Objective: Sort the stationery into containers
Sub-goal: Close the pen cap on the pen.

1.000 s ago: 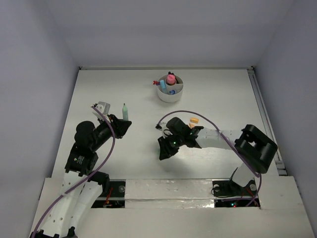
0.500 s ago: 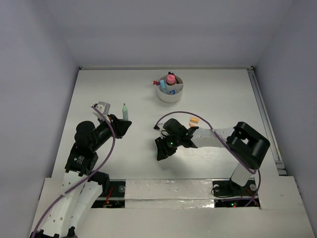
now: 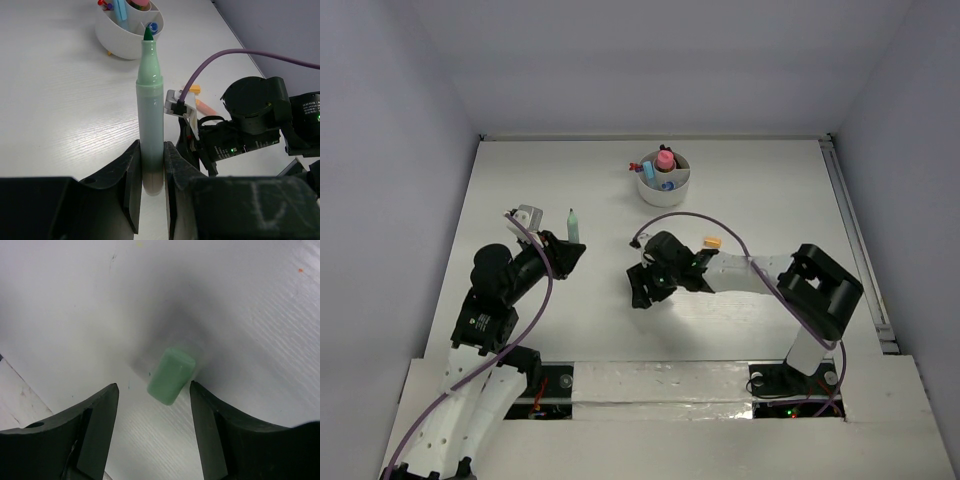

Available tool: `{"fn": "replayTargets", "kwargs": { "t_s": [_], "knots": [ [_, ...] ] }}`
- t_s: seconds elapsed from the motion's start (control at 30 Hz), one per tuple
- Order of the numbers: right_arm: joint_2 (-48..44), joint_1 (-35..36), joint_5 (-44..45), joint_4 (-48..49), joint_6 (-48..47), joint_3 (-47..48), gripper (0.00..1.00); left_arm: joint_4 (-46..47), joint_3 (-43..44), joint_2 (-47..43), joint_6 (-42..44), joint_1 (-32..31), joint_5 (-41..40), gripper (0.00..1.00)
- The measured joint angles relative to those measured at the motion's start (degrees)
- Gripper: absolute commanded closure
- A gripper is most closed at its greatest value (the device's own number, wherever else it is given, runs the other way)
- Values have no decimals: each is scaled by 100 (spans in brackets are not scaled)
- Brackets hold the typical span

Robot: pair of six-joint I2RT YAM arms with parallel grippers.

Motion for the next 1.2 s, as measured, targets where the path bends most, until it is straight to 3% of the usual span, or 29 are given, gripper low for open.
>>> {"fn": "replayTargets", "kwargs": {
  "t_s": [0.37,0.83,1.1,1.2],
  "knots": [
    [348,0,280,-365,-83,557,34,0,0,-4,0,0,0,100],
    [645,422,1440,-1388,-566,1193,33,0,0,-20,0,0,0,100],
    [903,612,2000,-1683,-752,1526,37,0,0,-52,0,0,-2,100],
    [968,636,2127,-1711,-778,1609,43,0,0,-61,2,0,-2,100]
  ]
}}
